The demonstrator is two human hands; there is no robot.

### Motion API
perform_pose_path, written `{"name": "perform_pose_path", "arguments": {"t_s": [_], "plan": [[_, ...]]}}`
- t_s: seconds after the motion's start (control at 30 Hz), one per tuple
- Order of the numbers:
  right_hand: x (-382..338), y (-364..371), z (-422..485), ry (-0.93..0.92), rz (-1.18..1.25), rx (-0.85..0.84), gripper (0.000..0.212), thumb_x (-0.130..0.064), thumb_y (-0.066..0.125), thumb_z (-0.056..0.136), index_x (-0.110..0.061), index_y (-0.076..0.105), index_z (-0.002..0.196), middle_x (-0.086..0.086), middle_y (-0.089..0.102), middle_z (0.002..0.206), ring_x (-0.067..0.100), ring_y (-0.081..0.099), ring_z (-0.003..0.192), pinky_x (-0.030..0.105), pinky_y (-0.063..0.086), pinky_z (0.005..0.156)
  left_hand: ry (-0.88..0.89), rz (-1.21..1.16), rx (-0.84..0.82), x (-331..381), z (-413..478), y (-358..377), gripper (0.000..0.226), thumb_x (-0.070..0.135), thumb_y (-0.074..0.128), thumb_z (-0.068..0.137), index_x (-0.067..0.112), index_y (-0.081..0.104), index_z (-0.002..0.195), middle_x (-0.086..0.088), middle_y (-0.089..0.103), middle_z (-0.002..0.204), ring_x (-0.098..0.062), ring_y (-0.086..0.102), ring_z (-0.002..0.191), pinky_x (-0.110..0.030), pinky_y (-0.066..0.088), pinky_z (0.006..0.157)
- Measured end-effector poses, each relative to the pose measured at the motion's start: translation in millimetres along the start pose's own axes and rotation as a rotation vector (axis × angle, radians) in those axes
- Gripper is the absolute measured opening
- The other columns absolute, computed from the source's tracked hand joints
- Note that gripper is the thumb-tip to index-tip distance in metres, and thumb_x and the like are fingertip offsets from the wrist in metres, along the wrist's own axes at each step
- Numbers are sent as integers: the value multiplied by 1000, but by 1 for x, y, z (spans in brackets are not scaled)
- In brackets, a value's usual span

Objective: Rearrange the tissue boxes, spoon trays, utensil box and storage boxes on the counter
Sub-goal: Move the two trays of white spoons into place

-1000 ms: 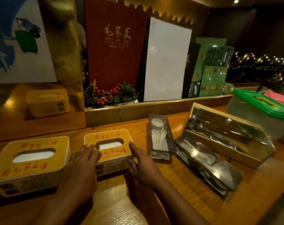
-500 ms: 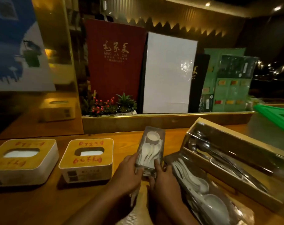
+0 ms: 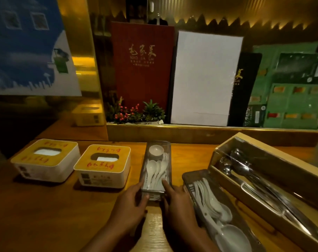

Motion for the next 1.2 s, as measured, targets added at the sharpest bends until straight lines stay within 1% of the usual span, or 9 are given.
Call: {"name": "perform_pose_path", "arguments": {"t_s": [0.1, 0.23, 0.33, 0.57, 0.77, 0.87, 0.93, 1.03, 1.2], "plan": [[-2, 3, -2, -41, 26, -20, 59, -23, 55, 99, -33, 35, 154, 2, 61, 135, 22, 58, 117, 33, 49, 95, -12, 15, 21, 0, -7, -4, 54, 23, 67, 94, 38, 47, 141, 36, 53, 110, 16, 55, 96, -9, 49, 79], [-1, 3, -3, -51, 46, -12, 60, -19, 57, 98, -33, 38, 153, -1, 62, 132, 16, 58, 116, 25, 47, 94, 1, 40, -6, -3, -13, -6, 61, 22, 69, 92, 35, 44, 146, 26, 53, 123, 0, 56, 118, -11, 47, 87], [-2, 3, -5, -45, 40, -14, 62, -18, 58, 97, -35, 38, 153, -2, 63, 130, 15, 58, 114, 23, 47, 93, -9, 28, -12, -1, -17, -8, 62, 19, 68, 92, 32, 42, 147, 29, 47, 117, 1, 53, 113, -8, 46, 83], [-10, 10, -12, -20, 62, -25, 61, -16, 54, 97, -32, 36, 154, -1, 58, 139, 17, 54, 123, 24, 44, 101, -35, 34, -16, -7, -23, -17, 67, 16, 70, 90, 34, 42, 148, 12, 54, 141, -6, 53, 124, -26, 50, 100], [-17, 9, -13, 1, 45, -63, 63, -18, 54, 99, -32, 32, 155, 3, 56, 140, 20, 54, 124, 29, 46, 102, -32, 30, -33, -4, -28, -22, 71, 10, 68, 91, 36, 37, 149, 22, 51, 128, 0, 49, 116, -23, 47, 97], [-19, -7, -21, -34, 56, -168, 73, -26, 61, 95, -32, 24, 158, 2, 53, 143, 21, 52, 126, 31, 47, 104, 8, 59, -56, -1, -32, -23, 77, 7, 70, 88, 36, 34, 150, 22, 45, 129, 1, 46, 116, -16, 43, 92], [-18, -26, -33, -40, 64, -151, 75, -29, 62, 94, -36, 22, 157, -2, 48, 148, 20, 48, 132, 35, 46, 106, 37, 123, -32, 2, -38, -23, 77, 11, 71, 87, 34, 34, 151, 23, 35, 138, -4, 43, 125, -24, 43, 99], [-5, -66, -50, -27, 30, -53, 58, -28, 61, 96, -35, 40, 151, -7, 41, 153, 14, 41, 137, 33, 41, 110, 113, 278, 74, 8, -47, -18, 75, 20, 72, 86, 32, 35, 151, 11, 24, 159, -17, 35, 143, -37, 44, 109], [37, -136, -88, 118, -42, 0, 61, -26, 70, 83, -33, 52, 141, -10, 34, 154, 15, 32, 141, 34, 38, 111, 345, 181, -23, 30, -69, 21, 62, 28, 71, 85, 33, 48, 142, 13, 32, 153, -14, 39, 139, -35, 47, 106]]}}
Point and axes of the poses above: each hand's wrist, its own z-axis towards the middle knuckle, its own y-axis out of the palm, x = y × z, the point moved 1 cm from there along z, towards the middle knuckle
